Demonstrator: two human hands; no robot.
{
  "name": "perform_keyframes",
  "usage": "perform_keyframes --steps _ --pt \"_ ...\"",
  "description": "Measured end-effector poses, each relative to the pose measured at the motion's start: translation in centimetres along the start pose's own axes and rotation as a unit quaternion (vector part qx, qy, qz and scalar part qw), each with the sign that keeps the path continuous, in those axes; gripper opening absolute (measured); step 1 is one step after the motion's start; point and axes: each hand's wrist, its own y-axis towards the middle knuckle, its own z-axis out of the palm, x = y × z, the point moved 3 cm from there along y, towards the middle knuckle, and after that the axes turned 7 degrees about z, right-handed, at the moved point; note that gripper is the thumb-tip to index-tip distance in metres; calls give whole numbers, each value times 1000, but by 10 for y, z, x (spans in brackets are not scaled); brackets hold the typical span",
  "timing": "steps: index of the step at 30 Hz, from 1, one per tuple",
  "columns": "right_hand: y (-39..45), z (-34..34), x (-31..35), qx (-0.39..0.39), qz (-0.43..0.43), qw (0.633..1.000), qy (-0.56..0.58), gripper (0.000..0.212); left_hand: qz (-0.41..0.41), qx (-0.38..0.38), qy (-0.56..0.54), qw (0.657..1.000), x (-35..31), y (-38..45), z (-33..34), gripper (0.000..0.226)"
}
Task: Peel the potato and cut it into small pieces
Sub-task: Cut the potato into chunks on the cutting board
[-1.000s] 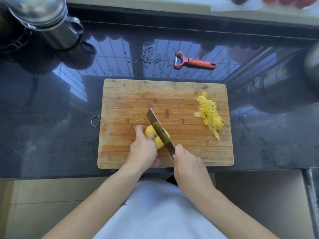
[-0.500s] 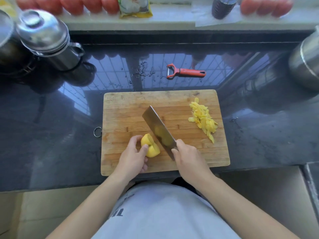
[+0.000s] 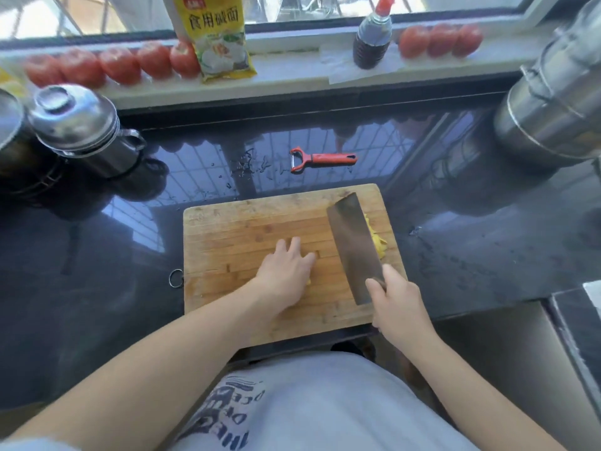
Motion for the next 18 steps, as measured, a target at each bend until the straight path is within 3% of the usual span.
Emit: perform_keyframes --steps 6,11,13,16,18 --pt "-3 2 -4 9 6 1000 -6 27 -37 -97 -12 994 69 18 -17 29" --pt "-4 8 -8 38 26 999 9 26 -36 -112 12 993 117 20 -18 13" --pt "-4 9 -10 46 33 998 2 25 -26 -139 45 989 110 17 -18 27" --pt "-4 6 -13 48 46 998 14 28 85 -137 3 987 66 17 -18 52" --pt "-4 1 -13 33 49 998 20 32 158 -100 -2 982 36 25 -14 53"
